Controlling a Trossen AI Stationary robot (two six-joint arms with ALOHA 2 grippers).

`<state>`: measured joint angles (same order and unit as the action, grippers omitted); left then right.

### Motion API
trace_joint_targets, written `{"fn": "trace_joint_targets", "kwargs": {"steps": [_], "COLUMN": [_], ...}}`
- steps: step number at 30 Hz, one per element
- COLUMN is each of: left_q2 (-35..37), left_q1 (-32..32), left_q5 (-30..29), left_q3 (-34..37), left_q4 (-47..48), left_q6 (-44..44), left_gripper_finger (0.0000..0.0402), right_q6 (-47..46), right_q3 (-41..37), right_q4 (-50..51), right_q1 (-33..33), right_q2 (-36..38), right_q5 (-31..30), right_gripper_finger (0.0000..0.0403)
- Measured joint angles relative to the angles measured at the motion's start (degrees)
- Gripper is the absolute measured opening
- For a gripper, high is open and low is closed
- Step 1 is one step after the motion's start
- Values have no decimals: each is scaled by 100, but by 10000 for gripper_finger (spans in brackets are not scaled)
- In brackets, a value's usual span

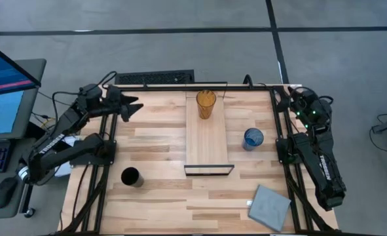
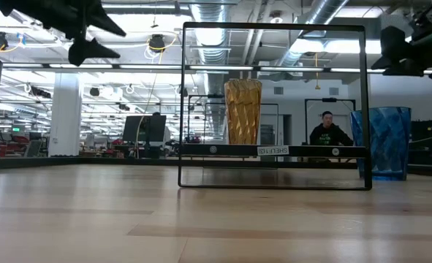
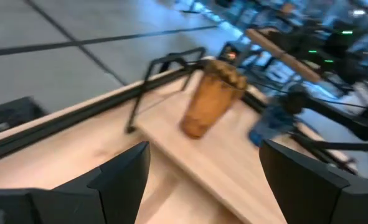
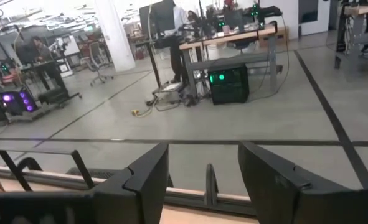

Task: Stack small to large cups/mugs on shelf
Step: Put the black cup on the shelf

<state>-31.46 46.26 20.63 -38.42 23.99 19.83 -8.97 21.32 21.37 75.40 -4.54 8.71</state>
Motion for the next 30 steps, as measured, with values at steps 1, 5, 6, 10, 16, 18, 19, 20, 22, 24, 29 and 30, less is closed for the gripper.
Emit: {"fn": "trace_joint_targets", "kwargs": {"steps": [1,5,6,10,16,18,19,20,22,24,29,30], "left_q2": [0,-9,-40,-157,-395,-463,-505,-548,-633,-723,-965,-1000], "left_q1": [2,0,0,0,0,0,0,0,0,0,0,0], "left_q5": [-71,-172,-197,-490,-917,-903,-897,-899,-848,-815,-465,-320], "left_q3": [0,0,0,0,0,0,0,0,0,0,0,0], "left_q4": [3,14,13,65,109,107,87,79,129,120,46,14], "left_q6": [18,47,55,83,-68,111,219,315,516,623,705,642], "left_gripper_finger": [293,293,293,293,293,293,293,293,293,293,293,293], "right_q6": [0,0,4,41,42,43,43,44,44,44,47,46], "right_q3": [0,0,0,0,-2,-2,-2,-1,-2,-2,-2,-2], "right_q4": [0,2,2,2,103,93,94,94,93,94,93,94], "right_q1": [0,0,0,0,0,0,-1,0,0,0,0,0], "right_q2": [-2,-2,-2,-2,-2,0,-2,-2,-2,-2,-2,-2], "right_q5": [0,0,-2,0,0,0,0,0,0,0,-2,-1], "right_gripper_finger": [214,214,214,214,214,214,214,214,214,214,214,214]}}
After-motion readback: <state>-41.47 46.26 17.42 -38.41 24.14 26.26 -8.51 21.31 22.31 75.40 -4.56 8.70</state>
